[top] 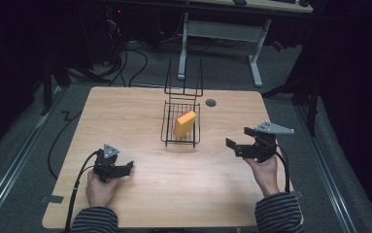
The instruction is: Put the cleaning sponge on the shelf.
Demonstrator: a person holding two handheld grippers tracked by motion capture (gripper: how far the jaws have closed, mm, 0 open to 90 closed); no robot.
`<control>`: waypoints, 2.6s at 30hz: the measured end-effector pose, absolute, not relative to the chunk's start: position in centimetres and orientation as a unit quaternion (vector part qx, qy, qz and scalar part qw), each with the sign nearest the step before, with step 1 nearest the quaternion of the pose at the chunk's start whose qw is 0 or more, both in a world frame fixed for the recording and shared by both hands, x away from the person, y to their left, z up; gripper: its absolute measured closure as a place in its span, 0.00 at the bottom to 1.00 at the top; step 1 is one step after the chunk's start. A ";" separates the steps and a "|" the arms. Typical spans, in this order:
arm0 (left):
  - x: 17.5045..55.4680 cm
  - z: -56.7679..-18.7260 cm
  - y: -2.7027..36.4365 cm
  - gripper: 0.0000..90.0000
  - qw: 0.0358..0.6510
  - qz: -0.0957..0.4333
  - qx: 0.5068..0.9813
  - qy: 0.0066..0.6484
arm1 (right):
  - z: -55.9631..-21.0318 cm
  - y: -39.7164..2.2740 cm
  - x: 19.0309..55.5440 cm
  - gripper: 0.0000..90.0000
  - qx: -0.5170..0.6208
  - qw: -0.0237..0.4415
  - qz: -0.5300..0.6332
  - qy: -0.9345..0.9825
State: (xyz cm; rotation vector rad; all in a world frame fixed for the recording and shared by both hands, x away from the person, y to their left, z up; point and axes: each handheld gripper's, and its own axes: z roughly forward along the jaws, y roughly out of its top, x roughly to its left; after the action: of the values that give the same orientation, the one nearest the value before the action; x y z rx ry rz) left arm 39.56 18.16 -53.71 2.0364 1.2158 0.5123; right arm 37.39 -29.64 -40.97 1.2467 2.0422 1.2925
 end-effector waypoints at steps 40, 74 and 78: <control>39.6 -53.7 18.2 0.22 0.350 0.198 0.786 0.469 | -48.5 -34.1 34.9 0.17 0.536 0.184 0.454 0.688; 39.6 -53.7 18.2 0.22 0.349 0.197 0.787 0.469 | -52.7 -33.0 35.7 0.19 0.548 0.229 0.349 0.725; 39.5 -53.7 18.2 0.22 0.349 0.198 0.787 0.469 | -52.9 -32.7 35.7 0.19 0.543 0.236 0.334 0.733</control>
State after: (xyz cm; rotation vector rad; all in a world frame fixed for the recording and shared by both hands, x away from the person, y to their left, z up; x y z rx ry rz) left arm 39.55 18.16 -53.70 2.0386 1.2167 0.5126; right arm 35.70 -32.74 -52.92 1.4886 2.0105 0.9170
